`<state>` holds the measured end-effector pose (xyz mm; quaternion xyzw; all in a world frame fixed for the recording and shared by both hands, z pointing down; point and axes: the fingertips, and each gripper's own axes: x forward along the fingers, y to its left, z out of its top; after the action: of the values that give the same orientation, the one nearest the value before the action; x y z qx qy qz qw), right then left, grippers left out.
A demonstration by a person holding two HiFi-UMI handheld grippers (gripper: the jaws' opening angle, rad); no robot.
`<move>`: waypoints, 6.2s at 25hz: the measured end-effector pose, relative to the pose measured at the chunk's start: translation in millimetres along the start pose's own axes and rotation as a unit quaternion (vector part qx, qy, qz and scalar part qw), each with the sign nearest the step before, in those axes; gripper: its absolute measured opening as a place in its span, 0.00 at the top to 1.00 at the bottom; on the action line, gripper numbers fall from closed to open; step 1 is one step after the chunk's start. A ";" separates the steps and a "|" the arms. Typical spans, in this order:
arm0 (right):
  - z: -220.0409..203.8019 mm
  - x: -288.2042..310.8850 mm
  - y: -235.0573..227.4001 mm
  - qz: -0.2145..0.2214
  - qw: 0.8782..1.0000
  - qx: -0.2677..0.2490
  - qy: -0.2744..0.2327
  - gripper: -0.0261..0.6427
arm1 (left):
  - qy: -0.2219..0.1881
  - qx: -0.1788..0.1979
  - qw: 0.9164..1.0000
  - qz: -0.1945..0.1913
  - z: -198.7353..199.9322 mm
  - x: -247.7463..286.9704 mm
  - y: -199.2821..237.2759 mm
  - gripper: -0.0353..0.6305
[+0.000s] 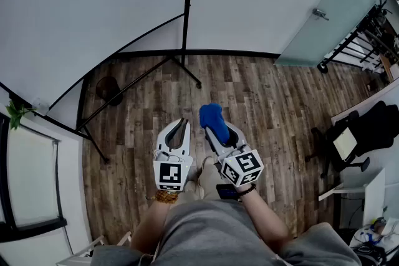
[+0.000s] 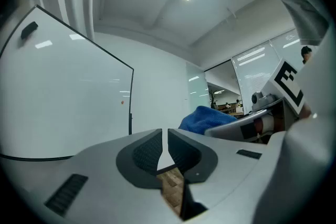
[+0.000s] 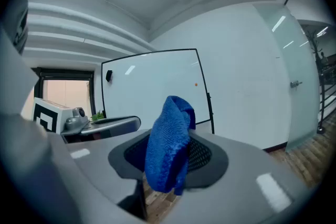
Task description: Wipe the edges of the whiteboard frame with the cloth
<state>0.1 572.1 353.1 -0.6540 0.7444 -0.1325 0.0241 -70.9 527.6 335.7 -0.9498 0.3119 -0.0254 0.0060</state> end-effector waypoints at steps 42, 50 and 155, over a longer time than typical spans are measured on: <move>14.7 295.0 -303.2 0.019 0.997 0.039 0.069 0.71 | 0.060 0.010 0.998 0.026 -32.3 305.8 140.6 0.89; 38.2 394.8 -313.8 0.025 0.996 0.002 0.089 0.71 | 0.059 -0.014 0.998 0.024 -41.5 364.9 229.8 0.89; -140.5 788.9 -452.7 0.097 0.960 -0.035 0.261 0.71 | 0.109 -0.014 0.970 0.217 -72.0 521.5 412.8 0.90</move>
<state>295.5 -227.4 700.4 -0.5220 0.7886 -0.2699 -0.1812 100.2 -113.7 419.6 -0.8509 0.5096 -0.1220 -0.0361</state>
